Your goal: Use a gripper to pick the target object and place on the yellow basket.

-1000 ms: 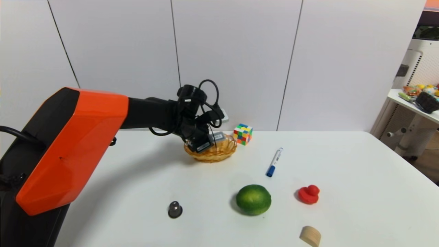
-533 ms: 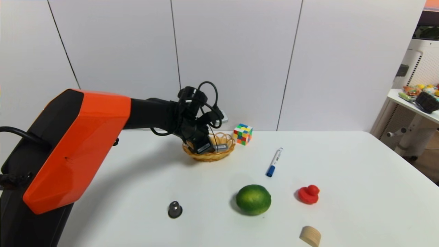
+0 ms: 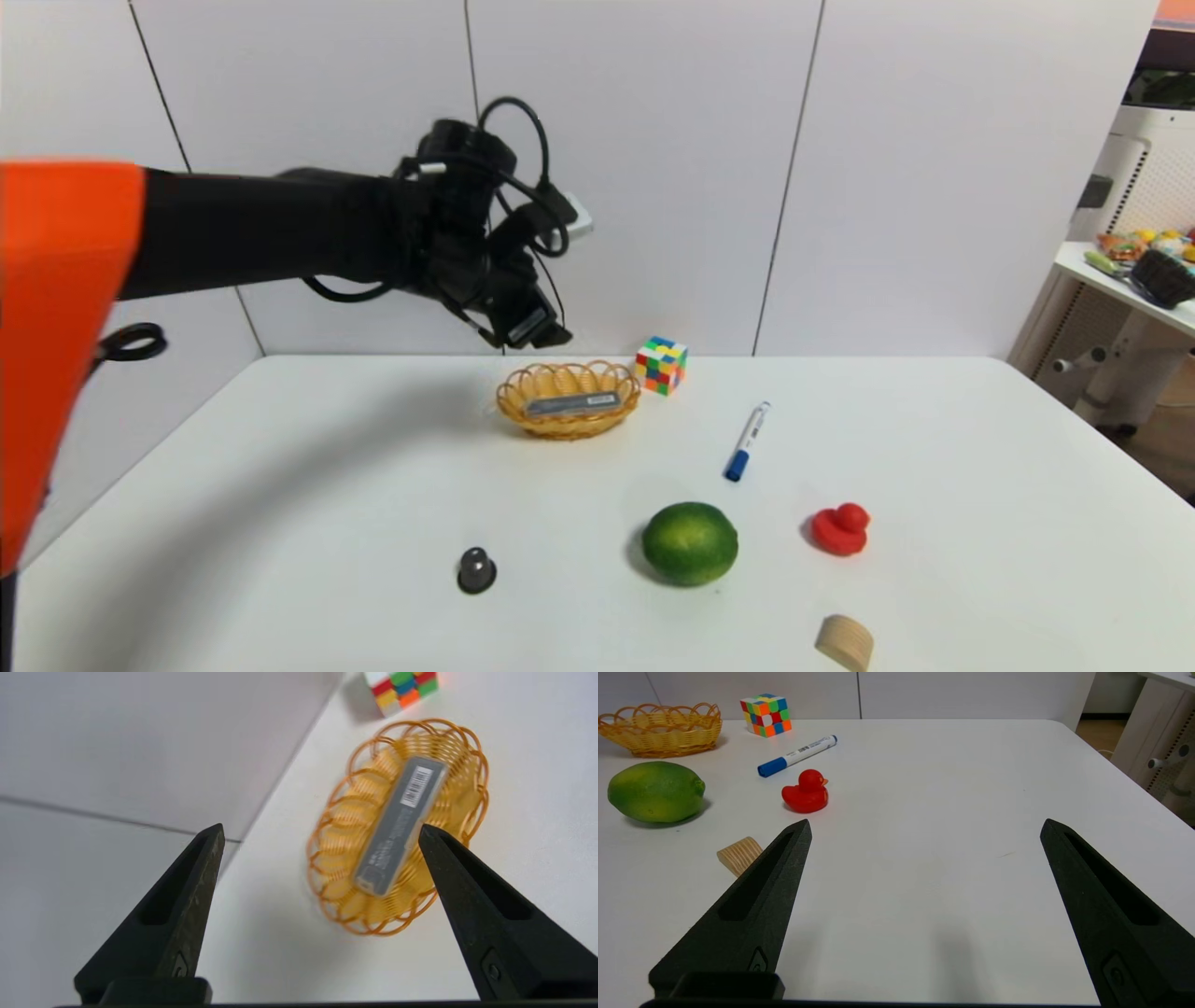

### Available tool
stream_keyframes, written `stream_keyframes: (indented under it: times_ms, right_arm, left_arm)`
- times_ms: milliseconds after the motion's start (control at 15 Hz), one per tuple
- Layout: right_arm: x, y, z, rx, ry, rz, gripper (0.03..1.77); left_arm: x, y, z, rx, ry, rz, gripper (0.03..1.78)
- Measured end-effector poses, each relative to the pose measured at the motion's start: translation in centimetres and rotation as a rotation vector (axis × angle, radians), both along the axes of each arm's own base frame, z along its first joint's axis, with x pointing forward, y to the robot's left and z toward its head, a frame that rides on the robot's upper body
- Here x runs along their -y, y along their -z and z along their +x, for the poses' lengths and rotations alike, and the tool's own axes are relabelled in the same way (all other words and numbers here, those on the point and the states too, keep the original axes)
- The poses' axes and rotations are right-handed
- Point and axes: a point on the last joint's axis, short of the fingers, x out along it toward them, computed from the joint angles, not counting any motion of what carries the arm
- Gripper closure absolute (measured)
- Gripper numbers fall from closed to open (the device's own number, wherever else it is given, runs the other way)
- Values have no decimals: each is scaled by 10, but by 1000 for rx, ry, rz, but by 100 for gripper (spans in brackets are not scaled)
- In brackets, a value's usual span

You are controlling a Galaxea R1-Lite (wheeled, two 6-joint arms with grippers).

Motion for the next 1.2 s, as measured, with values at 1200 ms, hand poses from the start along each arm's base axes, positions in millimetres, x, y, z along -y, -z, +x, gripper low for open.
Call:
stream_keyframes:
  times_ms: [1200]
  right_arm:
    - [0, 0, 0, 0, 0, 0, 11]
  left_arm:
    - [-187, 72, -347, 239, -691, -374, 13]
